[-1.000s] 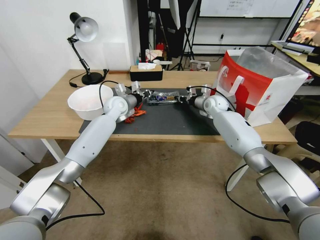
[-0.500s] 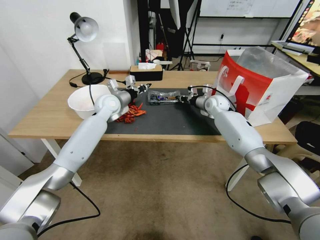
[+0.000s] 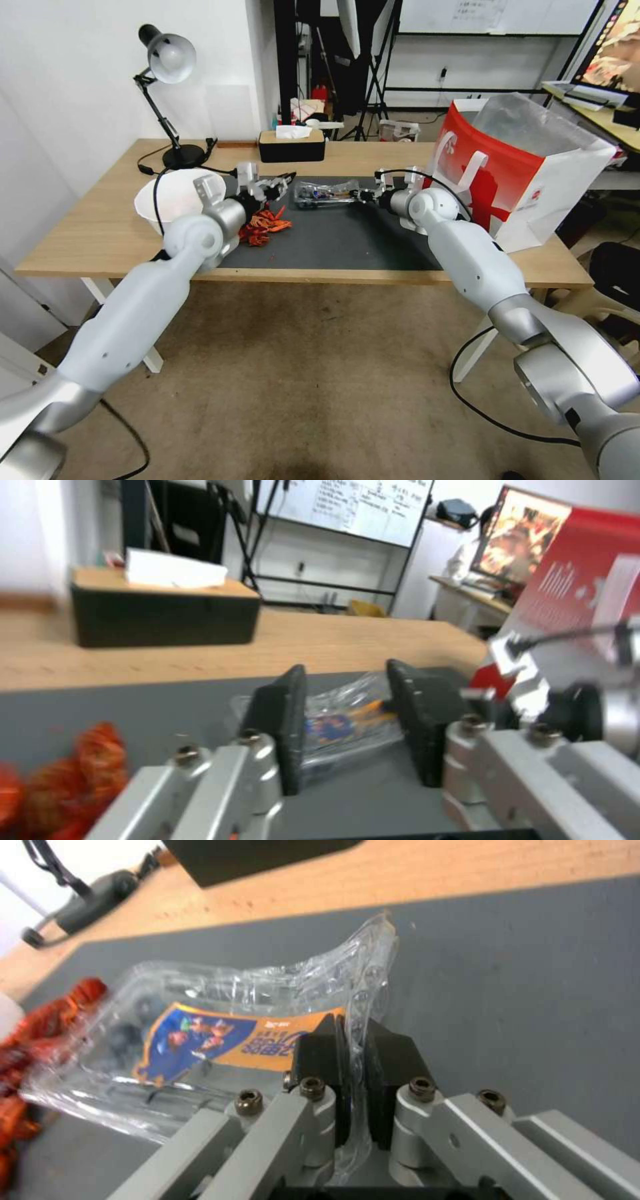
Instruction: Close the takeout container lid, then place the container into the takeout bag.
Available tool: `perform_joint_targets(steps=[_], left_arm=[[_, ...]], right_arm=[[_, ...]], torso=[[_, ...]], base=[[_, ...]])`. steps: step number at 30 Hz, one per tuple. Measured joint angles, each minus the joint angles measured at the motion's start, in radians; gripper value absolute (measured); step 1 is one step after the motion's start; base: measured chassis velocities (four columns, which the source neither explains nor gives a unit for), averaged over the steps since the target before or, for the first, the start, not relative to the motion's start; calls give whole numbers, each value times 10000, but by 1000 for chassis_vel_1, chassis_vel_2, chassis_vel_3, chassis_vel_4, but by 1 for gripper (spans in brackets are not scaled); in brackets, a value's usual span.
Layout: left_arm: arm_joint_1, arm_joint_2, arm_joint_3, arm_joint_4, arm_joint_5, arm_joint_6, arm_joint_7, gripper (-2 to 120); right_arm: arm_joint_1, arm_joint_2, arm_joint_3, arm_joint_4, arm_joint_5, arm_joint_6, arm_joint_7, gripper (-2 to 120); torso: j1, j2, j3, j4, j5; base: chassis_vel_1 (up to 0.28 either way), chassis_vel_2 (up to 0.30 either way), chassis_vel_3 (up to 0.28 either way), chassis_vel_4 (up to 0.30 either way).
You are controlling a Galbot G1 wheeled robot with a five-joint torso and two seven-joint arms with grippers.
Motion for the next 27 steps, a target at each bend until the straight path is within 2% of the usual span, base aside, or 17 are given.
perform_joint_targets(steps=[3, 4, 6, 8, 11, 12, 15, 18, 24, 27], left_arm=[[910, 435, -453, -642, 1017, -376, -9, 50], [910, 435, -453, -642, 1017, -376, -9, 50], [1597, 701, -804, -1015, 1267, -632, -80, 62], [1818, 767, -915, -1097, 1309, -713, -117, 65], [2719, 931, -1317, -1500, 1481, -1006, -332, 80], [2719, 931, -1317, -1500, 1481, -1006, -332, 80], [3368, 954, -1600, -1748, 1981, -1378, -457, 93], [3834, 917, -1914, -1912, 2192, -1541, -550, 99], [4646, 894, -2432, -2200, 2389, -1729, -628, 100], [4968, 837, -2594, -2262, 2517, -1887, -691, 100]], right_arm=[[-19, -28, 117, 193, 233, 45, 57, 3], [-19, -28, 117, 193, 233, 45, 57, 3], [-21, -42, 242, 428, 451, 139, 106, 3], [-21, -51, 279, 514, 510, 163, 125, 3], [-22, -149, 432, 1059, 842, 293, 253, 3], [-22, -149, 432, 1059, 842, 293, 253, 3], [-16, -293, 561, 1593, 1186, 380, 461, 3], [-7, -405, 591, 1992, 1432, 441, 601, 3], [-9, -583, 842, 2733, 1823, 595, 933, 3], [-197, -830, 1273, 3543, 2305, 731, 1529, 3]], torso=[[0, 0, 0, 2, -1], [0, 0, 0, 2, -1], [-1, 0, 0, 4, 0], [-1, 0, -1, 3, -1], [-1, 0, -2, 3, -1], [-1, 0, -2, 3, -1], [-2, 0, -3, -1, -1], [-2, 0, -2, -1, 1], [-2, 0, -3, 3, 0], [-2, 0, -3, 6, 0]], base=[[0, 0, 0, 0], [0, 0, 0, 0], [0, 0, 0, 0], [0, 0, 0, 0], [0, 0, 0, 0], [0, 0, 0, 0], [0, 0, 0, 0], [0, 0, 0, 0], [0, 0, 0, 0], [0, 0, 0, 0]])
